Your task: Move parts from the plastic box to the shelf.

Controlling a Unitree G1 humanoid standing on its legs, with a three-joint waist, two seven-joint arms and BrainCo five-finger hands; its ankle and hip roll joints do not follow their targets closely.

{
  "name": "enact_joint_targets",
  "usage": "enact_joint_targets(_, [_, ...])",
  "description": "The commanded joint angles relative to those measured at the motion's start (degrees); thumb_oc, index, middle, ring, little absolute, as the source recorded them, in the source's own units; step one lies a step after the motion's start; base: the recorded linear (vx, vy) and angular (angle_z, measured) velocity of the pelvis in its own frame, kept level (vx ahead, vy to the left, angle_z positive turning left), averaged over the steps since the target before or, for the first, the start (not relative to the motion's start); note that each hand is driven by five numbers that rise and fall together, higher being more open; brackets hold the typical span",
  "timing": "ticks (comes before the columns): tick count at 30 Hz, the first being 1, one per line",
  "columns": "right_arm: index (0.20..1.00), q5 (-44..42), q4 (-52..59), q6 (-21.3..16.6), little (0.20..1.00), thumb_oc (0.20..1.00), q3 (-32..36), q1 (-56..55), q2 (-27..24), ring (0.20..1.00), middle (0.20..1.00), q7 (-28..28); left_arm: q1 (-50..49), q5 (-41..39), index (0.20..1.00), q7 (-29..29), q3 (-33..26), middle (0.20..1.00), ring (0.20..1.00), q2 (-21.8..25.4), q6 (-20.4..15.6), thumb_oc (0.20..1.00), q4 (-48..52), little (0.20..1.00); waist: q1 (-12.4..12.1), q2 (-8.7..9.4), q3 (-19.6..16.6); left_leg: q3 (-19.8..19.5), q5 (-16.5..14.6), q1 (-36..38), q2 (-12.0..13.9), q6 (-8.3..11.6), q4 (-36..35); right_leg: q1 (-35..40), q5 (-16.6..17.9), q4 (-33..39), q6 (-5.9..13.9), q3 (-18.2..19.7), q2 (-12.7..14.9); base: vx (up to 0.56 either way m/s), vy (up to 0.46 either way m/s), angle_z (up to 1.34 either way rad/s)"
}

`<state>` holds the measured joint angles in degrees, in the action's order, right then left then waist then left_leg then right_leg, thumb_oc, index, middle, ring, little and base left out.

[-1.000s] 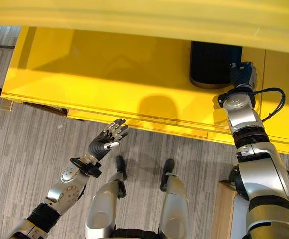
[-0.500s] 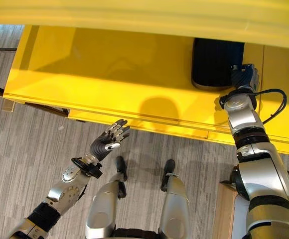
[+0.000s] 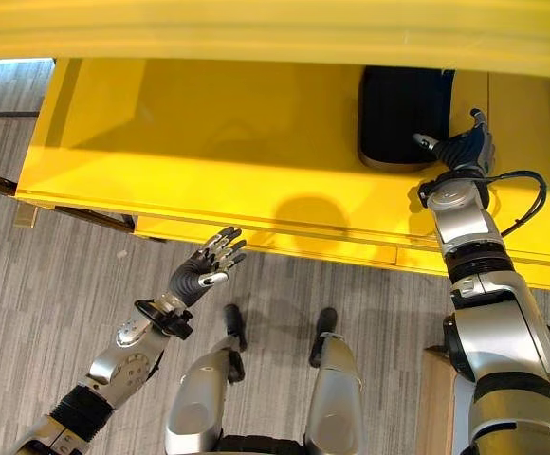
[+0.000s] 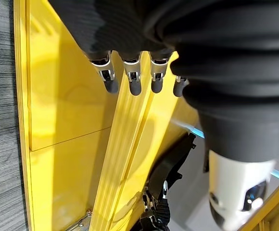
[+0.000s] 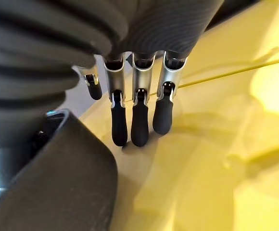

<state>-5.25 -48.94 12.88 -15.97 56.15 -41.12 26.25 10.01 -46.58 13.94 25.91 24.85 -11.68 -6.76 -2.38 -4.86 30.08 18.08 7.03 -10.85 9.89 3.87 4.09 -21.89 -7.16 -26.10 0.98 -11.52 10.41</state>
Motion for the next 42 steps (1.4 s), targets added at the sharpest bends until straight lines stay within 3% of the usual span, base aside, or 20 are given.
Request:
enact_joint_targets(1, [1.0, 3.3, 1.4, -2.5, 1.0, 1.0, 1.2, 2.3, -2.6, 1.0, 1.0, 5.5, -1.0, -0.6, 1.0, 2.1, 1.9, 1.0, 1.0, -0.8, -2.7, 1.0, 6.6, 1.0, 0.2, 0.91, -0.5, -0.2, -9.9, 3.5, 1.5, 1.65, 7.2, 3.6, -1.2, 0.5, 3.33, -2.2, 1.0, 0.0, 0.0, 0.0])
enact_joint_targets(7, [1.0, 5.0, 5.5, -6.9, 1.0, 1.0, 2.6, 1.0, -2.1, 1.0, 1.0, 11.5, -1.3, 1.6, 1.0, 1.3, 2.8, 1.0, 1.0, -1.3, -3.5, 1.0, 6.7, 1.0, 0.5, 0.67, -0.7, 0.6, -9.1, 3.4, 1.6, 0.92, 7.1, 3.6, 0.0, 1.2, 2.64, -2.4, 0.8, -0.02, 0.013, 0.0])
enact_joint_targets(8, [1.0, 3.5, 8.1, -10.1, 1.0, 1.0, 3.6, 0.4, -2.0, 1.0, 1.0, 14.0, -1.6, 2.0, 1.0, 0.1, 3.1, 1.0, 1.0, -1.3, -4.5, 1.0, 6.6, 1.0, 0.8, 0.48, -0.9, 0.8, -9.1, 3.7, 1.5, 0.86, 6.9, 3.9, 0.0, 1.4, 2.64, -2.3, 0.7, 0.04, 0.059, -0.02])
enact_joint_targets(11, [1.0, 3.4, 12.9, -12.5, 1.0, 1.0, 6.0, -1.0, -1.4, 1.0, 1.0, 15.4, -1.9, 1.6, 1.0, -1.4, 2.7, 1.0, 1.0, -1.1, -5.2, 1.0, 6.5, 1.0, 1.2, 0.36, -1.2, 0.9, -9.2, 4.1, 1.3, 0.91, 6.6, 4.3, -0.2, 1.8, 2.7, -2.1, 0.7, 0.04, 0.055, -0.02])
enact_joint_targets(15, [1.0, 6.1, 27.5, -15.3, 1.0, 1.0, 11.4, -7.3, 2.5, 1.0, 1.0, 18.7, -3.3, 3.9, 1.0, -2.4, 1.5, 1.0, 1.0, -1.5, -6.5, 1.0, 7.1, 1.0, 2.3, -0.1, -2.2, 1.2, -9.2, 5.5, 1.0, 0.69, 5.4, 5.6, 0.0, 3.0, 2.83, -1.4, 0.7, 0.05, 0.074, -0.09])
enact_joint_targets(22, [1.0, 5.0, 39.5, -15.4, 1.0, 1.0, 12.7, -17.1, 8.3, 1.0, 1.0, 15.5, -6.9, 3.9, 1.0, -0.7, -0.3, 1.0, 1.0, -2.8, -6.9, 1.0, 7.2, 1.0, 3.8, 0.03, -5.1, 1.6, -9.0, 8.7, 0.4, 0.54, 2.7, 9.4, 0.7, 7.3, 2.95, -0.9, 0.3, 0.06, 0.054, -0.03])
enact_joint_targets(25, [1.0, 3.6, 44.1, -16.3, 1.0, 1.0, 11.9, -27.8, 12.8, 1.0, 1.0, 11.9, -9.8, 4.9, 1.0, -0.4, -1.8, 1.0, 1.0, -3.8, -7.5, 1.0, 6.9, 1.0, 5.1, 1.13, -7.8, 1.8, -8.2, 10.9, 0.9, 0.79, 0.7, 12.7, 1.5, 10.8, 3.13, -0.5, -0.2, 0.09, 0.039, 0.02])
enact_joint_targets(32, [1.0, -1.4, 46.1, -18.2, 1.0, 1.0, 10.8, -47.9, 17.2, 1.0, 1.0, 5.1, -16.4, 7.0, 1.0, -0.8, -6.9, 1.0, 1.0, -6.0, -7.7, 1.0, 7.7, 1.0, 6.9, 3.12, -13.0, 3.1, -5.9, 14.1, 2.2, 1.29, -2.9, 17.8, 3.9, 16.5, 4.0, -0.5, -0.4, 0.06, 0.067, -0.04])
enact_joint_targets(42, [1.0, -5.1, 44.9, -15.6, 1.0, 1.0, 13.6, -54.7, 18.5, 1.0, 1.0, 4.3, -18.5, 10.1, 1.0, 0.6, -9.6, 1.0, 1.0, -4.9, -6.0, 1.0, 6.2, 1.0, 7.4, 5.13, -16.6, 4.4, -5.3, 17.8, 1.4, 0.79, -7.2, 22.8, 6.1, 21.5, 5.88, -1.0, -0.6, -0.02, 0.138, -0.03])
